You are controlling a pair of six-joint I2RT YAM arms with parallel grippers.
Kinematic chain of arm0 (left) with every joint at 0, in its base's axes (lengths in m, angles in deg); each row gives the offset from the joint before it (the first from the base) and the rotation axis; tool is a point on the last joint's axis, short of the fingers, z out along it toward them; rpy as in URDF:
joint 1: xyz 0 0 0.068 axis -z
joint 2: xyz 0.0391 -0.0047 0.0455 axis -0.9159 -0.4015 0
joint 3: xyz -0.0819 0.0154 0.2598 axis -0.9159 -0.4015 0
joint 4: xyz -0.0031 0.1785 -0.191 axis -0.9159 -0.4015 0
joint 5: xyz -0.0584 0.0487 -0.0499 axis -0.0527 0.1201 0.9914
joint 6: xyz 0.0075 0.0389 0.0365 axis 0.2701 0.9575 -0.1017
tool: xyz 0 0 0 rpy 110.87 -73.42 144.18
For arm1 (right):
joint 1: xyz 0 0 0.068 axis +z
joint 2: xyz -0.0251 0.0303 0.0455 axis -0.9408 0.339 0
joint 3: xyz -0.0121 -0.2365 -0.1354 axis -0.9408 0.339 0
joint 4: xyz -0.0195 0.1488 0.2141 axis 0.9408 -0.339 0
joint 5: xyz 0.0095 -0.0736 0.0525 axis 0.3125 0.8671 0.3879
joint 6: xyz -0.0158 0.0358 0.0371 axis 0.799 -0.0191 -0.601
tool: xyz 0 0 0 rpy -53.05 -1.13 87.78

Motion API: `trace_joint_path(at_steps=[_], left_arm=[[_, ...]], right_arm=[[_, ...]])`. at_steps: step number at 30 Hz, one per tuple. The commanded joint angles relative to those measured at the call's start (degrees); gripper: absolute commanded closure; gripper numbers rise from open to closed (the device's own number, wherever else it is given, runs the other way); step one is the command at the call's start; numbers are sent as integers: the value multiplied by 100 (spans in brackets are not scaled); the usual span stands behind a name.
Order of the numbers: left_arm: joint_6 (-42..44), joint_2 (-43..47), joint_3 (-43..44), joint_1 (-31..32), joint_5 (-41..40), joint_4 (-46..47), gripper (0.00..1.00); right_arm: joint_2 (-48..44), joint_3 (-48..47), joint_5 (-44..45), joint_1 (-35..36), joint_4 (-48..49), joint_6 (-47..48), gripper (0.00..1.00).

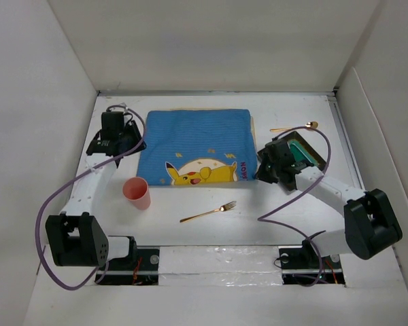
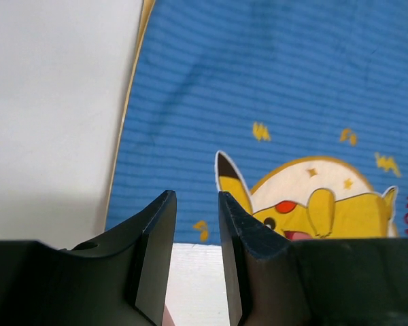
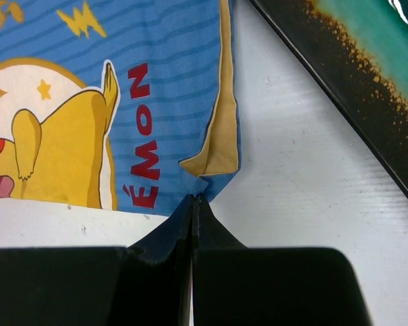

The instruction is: Set the dinner table for one person

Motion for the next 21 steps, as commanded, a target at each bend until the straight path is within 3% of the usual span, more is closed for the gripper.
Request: trace_joint_path(at_steps=[1,3,4,6,7,10,12,13,14,15,16,21], left_arm=[[-118,149,764,4,83,-76,71],[-179,175,994,4,285,-120,72],[-197,184,1169,4,407,-112,72],[-224,263,1311,4,505,-138,73],[-250,298,1433,4,584,-147,75],[-337,403,1644,4,812,-129,81],[-408,474,1724,4,1006,-15,86],[-513,500,1794,4,1267,29,95],[-566,509,1803,4,1418,134,100],[-619,518,1821,4,1559,187,100],[-645,536,1821,4,1804,231,100],[-716,641,1672,268,2122,442,100]], right_arm=[[-144,39,132,124,-300,-160,93],[-223,48,290,124,-466,-221,92],[-249,31,351,124,-528,-248,86],[-346,-118,518,124,-825,-283,67],[-477,-180,562,124,-932,-283,48],[-959,-400,721,-59,-1214,-274,36],[-1243,-436,747,-306,-1310,-353,35],[-1530,-392,765,-637,-1293,-406,45],[-1655,-313,765,-849,-1250,-580,64],[-1769,-225,730,-1086,-1206,-686,85],[-1875,-24,669,-1332,-1197,-792,100],[-2508,662,325,-2871,-758,-1443,100]])
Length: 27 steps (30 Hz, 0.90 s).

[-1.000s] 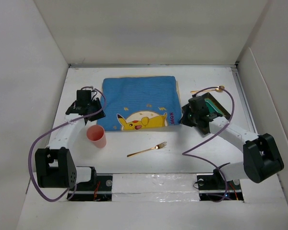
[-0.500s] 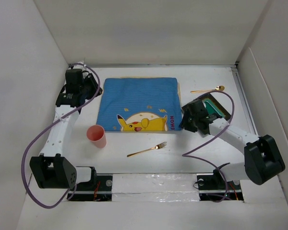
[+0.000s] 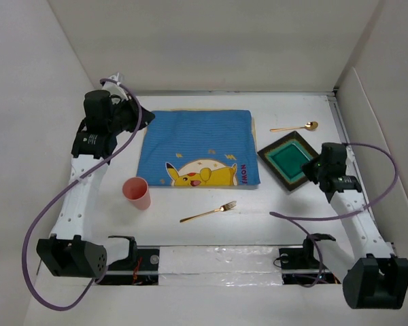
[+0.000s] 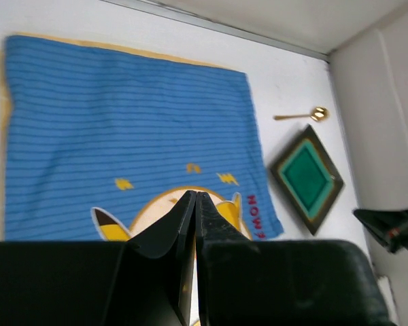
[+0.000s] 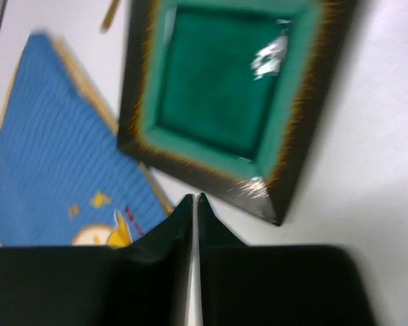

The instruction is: Set the dinner table for one person

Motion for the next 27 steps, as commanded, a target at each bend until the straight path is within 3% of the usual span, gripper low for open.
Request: trace_joint_path(at_steps=[1,4,6,7,10,15,21,24,27], left_arm=[[-158,213,-65,104,751,374,100],[-185,265,-207,305,763,498,100],[-71,231,-207,525,675,428,97],[-62,204,-207,526,657,393,90],[-79,178,-286,579,684,454,83],[-18,125,-278,719,622,392,81],[-9,125,-260,719,490,383,80],[-18,125,-251,719,393,375,80],[-53,134,-251,719,323,375,80]], right_arm=[[-194,403,-88,-680,194,-534,80],[165,640,-621,-1480,553,-473,43],[804,650,-1193,-1822,791,-306,37],[1017,606,-1325,-1824,887,-219,35],[1606,500,-1511,-1877,1283,-34,34],[2169,544,-1704,-2149,1776,-270,33],[2952,430,-1871,-2289,1978,-403,43],[3268,395,-2012,-2404,2013,-411,53],[3191,447,-2021,-2518,1926,-438,75]])
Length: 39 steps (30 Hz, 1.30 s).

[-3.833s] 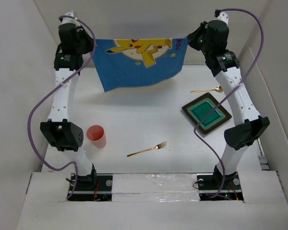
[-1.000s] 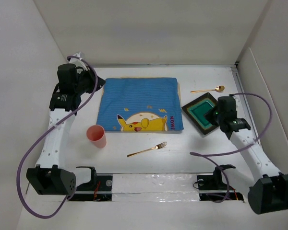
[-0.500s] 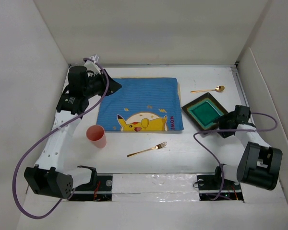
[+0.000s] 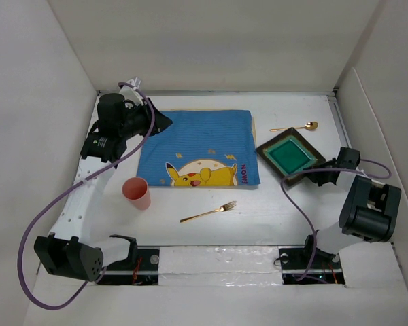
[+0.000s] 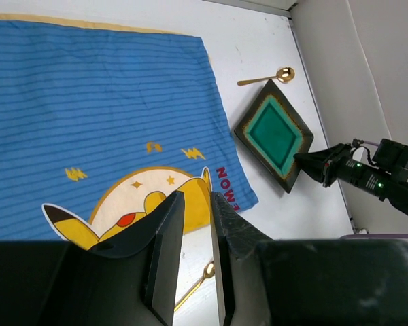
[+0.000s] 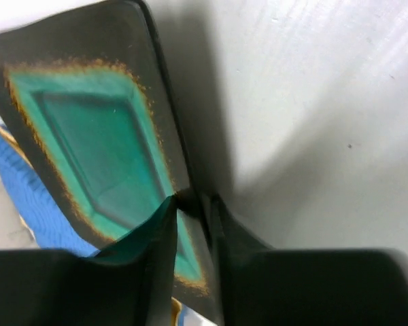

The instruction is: Set the dinner table for one person

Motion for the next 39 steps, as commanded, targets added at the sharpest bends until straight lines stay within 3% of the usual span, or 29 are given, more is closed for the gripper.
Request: trace_joint_path(at_steps=[1,5,8,11,16,20,27,31,34,35,39], left_arm=[[21,81,-13,16,-112,191,80],[-14,108,-39,16,-174,191,80],[-32,99,-22,16,-174,165,80],[12,81,57,16,-253,68,77],[30,-76,338,16,-271,-55,67],[4,-129,488,16,-297,-37,65],[126,-129,497,16,-595,-125,63],[223,-130,532,16,-684,-195,63],[258,-103,523,16,-772,-204,63],[267,-94,497,16,-806,-178,63],[180,-86,479,16,-842,-99,63]], right_arm=[[-25,111,153,-108,-219,-7,85],[-964,155,522,-231,-797,-68,100],[-2043,-133,768,-283,-1262,-78,100],[-2406,-564,821,-188,-1597,18,100],[-2557,-1845,498,497,-1775,283,100],[-2724,-2611,235,1174,-1364,432,100],[-1803,-3194,-1084,2703,-432,362,100],[-610,-3343,-1594,3660,403,108,100],[-63,-3527,-1857,3987,1220,-164,100],[531,-3693,-1902,4249,1544,-235,100],[1273,-4116,-2061,4506,1670,-218,100]])
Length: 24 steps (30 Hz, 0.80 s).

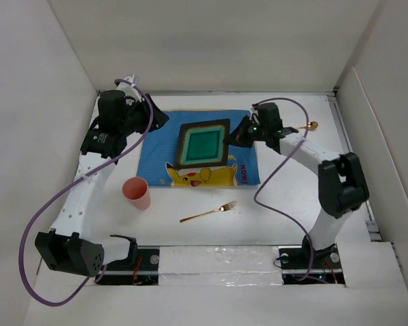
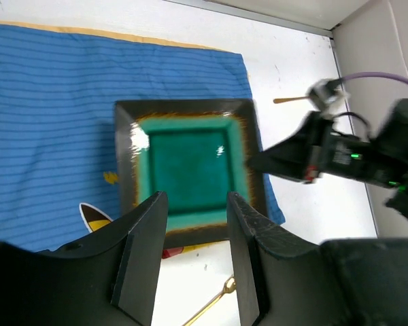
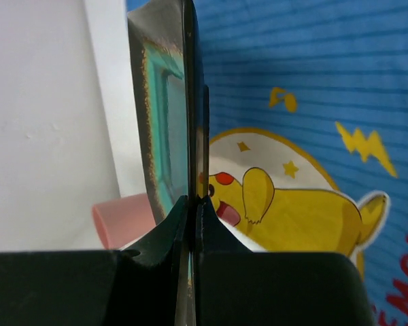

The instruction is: Set the dinner table for one person

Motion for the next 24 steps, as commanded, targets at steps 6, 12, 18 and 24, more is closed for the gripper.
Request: trace_joint_path(at_steps=[6,12,18,24], left_arm=[[33,58,145,16,-92,245,63],[50,59,-40,16,-110,262,63],[86,32,-119,16,-119,297,63],[112,15,-163,16,-145,315,63]], right_arm=[[854,-948,-721,260,2324,-823,100],[1303,-1193,-862,260,2387,-920,100],[1935,-1518,-967,260,1799,-683,100],[2191,-1598,-1037,208,1385,-366,100]])
